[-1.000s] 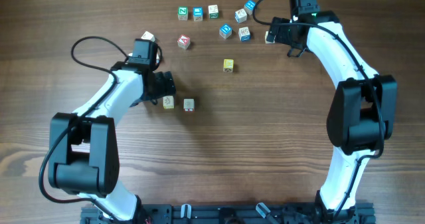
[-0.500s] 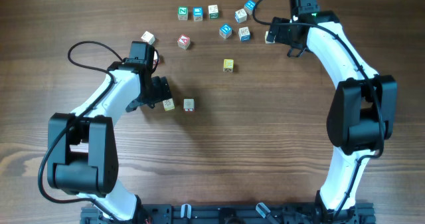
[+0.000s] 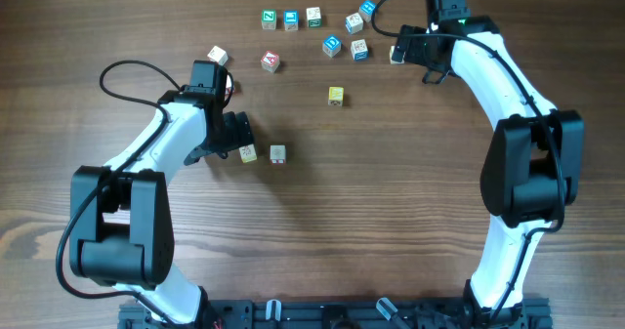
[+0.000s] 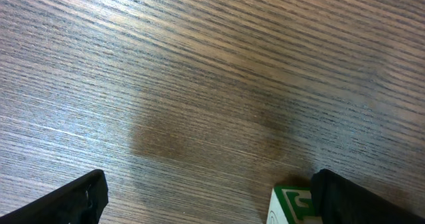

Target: Form a horizontal line

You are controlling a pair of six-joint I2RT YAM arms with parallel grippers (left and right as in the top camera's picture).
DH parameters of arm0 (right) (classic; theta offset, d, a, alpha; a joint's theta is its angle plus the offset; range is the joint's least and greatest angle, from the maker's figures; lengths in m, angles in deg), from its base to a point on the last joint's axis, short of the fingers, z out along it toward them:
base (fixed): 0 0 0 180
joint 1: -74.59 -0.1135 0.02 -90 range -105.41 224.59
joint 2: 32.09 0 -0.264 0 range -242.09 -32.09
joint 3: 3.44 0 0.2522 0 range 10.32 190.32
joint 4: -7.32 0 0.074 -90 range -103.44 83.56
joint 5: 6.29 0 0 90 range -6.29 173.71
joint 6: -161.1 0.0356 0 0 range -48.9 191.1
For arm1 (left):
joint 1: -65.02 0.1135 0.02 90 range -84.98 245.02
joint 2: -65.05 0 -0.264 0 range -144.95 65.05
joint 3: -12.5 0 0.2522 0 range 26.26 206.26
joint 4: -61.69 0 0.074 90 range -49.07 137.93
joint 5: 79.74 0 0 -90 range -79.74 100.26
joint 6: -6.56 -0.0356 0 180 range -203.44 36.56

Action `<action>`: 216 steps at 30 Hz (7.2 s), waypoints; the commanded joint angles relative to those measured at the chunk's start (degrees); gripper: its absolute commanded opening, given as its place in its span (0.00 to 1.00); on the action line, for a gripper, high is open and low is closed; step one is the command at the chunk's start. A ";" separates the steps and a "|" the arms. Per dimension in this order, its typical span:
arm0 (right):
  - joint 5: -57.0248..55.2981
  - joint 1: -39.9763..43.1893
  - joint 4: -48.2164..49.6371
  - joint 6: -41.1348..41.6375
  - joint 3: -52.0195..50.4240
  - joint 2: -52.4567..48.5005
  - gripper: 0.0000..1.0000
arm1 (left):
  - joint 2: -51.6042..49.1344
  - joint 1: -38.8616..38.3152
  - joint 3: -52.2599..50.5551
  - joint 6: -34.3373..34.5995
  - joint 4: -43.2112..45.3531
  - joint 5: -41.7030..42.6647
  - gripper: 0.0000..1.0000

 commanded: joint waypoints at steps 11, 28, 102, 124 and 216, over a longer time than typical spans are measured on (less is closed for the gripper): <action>-0.74 0.02 0.11 -0.70 0.31 -1.49 1.00 | 0.39 0.04 -0.37 0.31 -0.48 -0.74 0.35; -0.74 0.02 0.11 -0.70 0.31 -1.49 1.00 | 0.39 0.04 -0.37 0.28 -0.46 -0.74 0.04; -0.74 0.02 0.11 -0.70 0.31 -1.49 1.00 | 0.39 -4.39 -0.37 -1.57 0.61 11.61 0.04; -0.74 0.02 0.11 -0.70 0.31 -1.49 1.00 | 0.39 -5.60 -0.35 -1.57 15.91 1.40 0.04; -0.74 0.02 0.11 -0.70 0.31 -1.49 1.00 | -0.72 -7.37 -0.35 -0.94 9.14 13.27 0.04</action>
